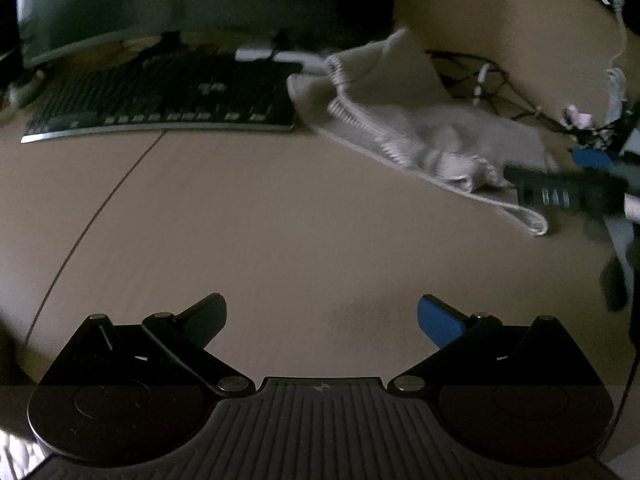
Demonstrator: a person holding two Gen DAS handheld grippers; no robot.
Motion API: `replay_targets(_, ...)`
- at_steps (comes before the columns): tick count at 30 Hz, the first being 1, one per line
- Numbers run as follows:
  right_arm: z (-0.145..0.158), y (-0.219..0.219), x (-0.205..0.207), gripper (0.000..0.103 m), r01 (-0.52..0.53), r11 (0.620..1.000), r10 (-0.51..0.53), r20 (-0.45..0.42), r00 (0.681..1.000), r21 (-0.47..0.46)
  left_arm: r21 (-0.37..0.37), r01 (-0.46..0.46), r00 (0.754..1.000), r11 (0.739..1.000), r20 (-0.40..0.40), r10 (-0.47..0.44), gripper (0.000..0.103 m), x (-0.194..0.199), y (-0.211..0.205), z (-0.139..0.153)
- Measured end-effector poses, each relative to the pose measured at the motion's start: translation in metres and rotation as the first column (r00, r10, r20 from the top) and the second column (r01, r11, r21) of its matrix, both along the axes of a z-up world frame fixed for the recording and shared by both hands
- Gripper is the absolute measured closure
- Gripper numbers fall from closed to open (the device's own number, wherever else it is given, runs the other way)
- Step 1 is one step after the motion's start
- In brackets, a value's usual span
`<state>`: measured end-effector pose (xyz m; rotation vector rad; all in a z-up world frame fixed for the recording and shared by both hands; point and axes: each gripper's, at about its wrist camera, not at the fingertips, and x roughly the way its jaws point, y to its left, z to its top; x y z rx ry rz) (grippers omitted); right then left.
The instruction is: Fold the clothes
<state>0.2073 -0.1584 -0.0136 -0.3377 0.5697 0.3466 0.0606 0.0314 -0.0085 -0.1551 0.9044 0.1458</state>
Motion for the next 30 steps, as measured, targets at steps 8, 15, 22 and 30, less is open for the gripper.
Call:
replay_targets(8, -0.017, 0.011, 0.066, 0.0, -0.133, 0.975, 0.177, -0.255, 0.951, 0.179, -0.015, -0.001, 1.0, 1.0, -0.007, 0.001, 0.0, 0.018, -0.014, -0.001)
replay_targets(15, -0.018, -0.027, 0.048, 0.0, -0.24, 0.958, 0.277, -0.306, 0.911, 0.154, -0.036, 0.07, 0.997, 0.997, 0.043, -0.069, 0.0, 0.035, -0.028, 0.006)
replay_targets(22, -0.012, -0.094, -0.002, 0.0, -0.25, 0.966, 0.26, -0.299, 0.918, 0.071, -0.134, 0.245, 0.965, 0.96, 0.129, -0.229, 0.0, 0.056, -0.046, 0.018)
replay_targets(30, -0.009, -0.064, -0.04, 0.0, -0.359, 0.931, 0.335, -0.233, 0.913, -0.069, -0.116, 0.196, 0.975, 0.974, 0.127, -0.182, 0.0, 0.084, -0.048, 0.024)
